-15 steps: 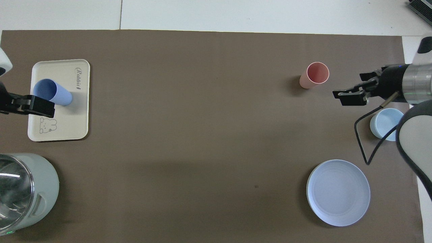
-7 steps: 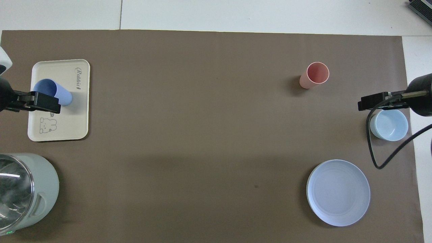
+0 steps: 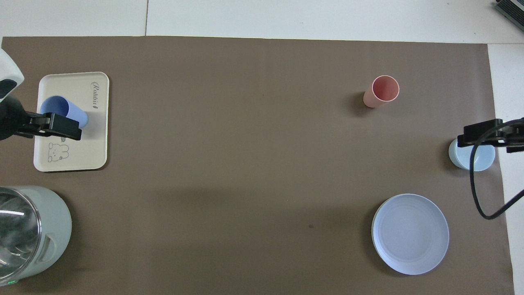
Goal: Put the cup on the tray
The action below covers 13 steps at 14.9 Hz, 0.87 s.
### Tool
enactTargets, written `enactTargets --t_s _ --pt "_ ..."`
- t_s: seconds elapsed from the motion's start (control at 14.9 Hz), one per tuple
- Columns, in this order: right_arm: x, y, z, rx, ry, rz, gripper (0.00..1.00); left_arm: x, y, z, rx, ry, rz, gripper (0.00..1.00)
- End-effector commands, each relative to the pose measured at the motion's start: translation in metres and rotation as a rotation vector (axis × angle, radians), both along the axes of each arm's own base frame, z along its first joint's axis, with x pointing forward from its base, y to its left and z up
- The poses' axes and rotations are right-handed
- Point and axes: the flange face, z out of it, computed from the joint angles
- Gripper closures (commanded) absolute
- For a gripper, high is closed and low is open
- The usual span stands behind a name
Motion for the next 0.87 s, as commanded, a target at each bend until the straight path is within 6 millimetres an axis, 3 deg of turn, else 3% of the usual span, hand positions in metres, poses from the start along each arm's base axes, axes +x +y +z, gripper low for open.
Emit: enactTargets --t_s 0.0,0.2,0.61,0.81 --pt "-0.009 -0.004 0.001 -0.030 0.024 -0.015 0.00 -0.002 0.002 -0.003 -0.013 0.006 0.007 0.00" --pt "-0.007 0.000 0.007 -0.132 0.021 0.041 0.00 0.004 0.005 0.000 -0.009 -0.039 -0.022 0.00" --pt "-0.004 0.003 0.005 -0.042 0.013 0.024 0.00 0.003 0.001 0.009 0.058 -0.034 -0.044 0.00" --pt "-0.007 0.003 0.002 -0.039 0.023 0.030 0.00 -0.002 -0.002 0.026 0.039 -0.057 -0.040 0.00"
